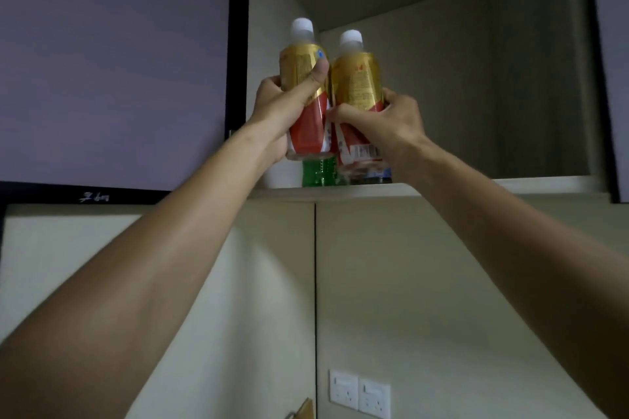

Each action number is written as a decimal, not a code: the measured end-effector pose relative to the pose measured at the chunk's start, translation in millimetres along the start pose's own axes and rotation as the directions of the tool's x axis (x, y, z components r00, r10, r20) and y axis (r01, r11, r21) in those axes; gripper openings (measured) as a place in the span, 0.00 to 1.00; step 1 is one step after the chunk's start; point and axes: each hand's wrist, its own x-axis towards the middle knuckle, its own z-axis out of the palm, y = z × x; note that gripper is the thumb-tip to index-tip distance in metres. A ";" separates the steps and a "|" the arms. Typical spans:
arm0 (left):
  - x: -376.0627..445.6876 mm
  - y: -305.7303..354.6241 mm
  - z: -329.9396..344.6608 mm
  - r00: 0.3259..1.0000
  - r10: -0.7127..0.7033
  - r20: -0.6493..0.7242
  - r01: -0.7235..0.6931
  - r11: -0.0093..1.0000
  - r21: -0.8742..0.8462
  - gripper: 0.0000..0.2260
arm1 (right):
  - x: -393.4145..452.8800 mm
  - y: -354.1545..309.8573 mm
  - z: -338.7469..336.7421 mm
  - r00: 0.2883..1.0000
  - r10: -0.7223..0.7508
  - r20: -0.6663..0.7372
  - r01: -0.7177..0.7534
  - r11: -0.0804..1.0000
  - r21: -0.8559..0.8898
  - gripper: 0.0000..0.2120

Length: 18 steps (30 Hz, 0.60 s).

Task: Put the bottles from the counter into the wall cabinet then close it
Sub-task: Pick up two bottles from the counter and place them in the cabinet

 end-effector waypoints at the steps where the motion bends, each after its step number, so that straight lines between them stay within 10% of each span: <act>1: 11.8 -4.4 -1.4 1.000 0.009 0.018 -0.009 1.000 -0.006 0.42 | 8.6 2.1 4.4 1.000 0.021 -0.011 -0.021 1.000 -0.007 0.17; 10: 98.3 -92.2 -4.6 0.983 -0.064 0.170 0.071 0.997 -0.032 0.30 | 79.5 51.9 32.8 0.966 0.253 -0.059 -0.258 0.910 -0.325 0.29; 18: 136.4 -150.1 3.8 0.947 -0.132 0.292 0.121 0.991 0.055 0.62 | 112.6 78.6 40.2 0.950 0.313 0.023 -0.261 0.830 -0.493 0.13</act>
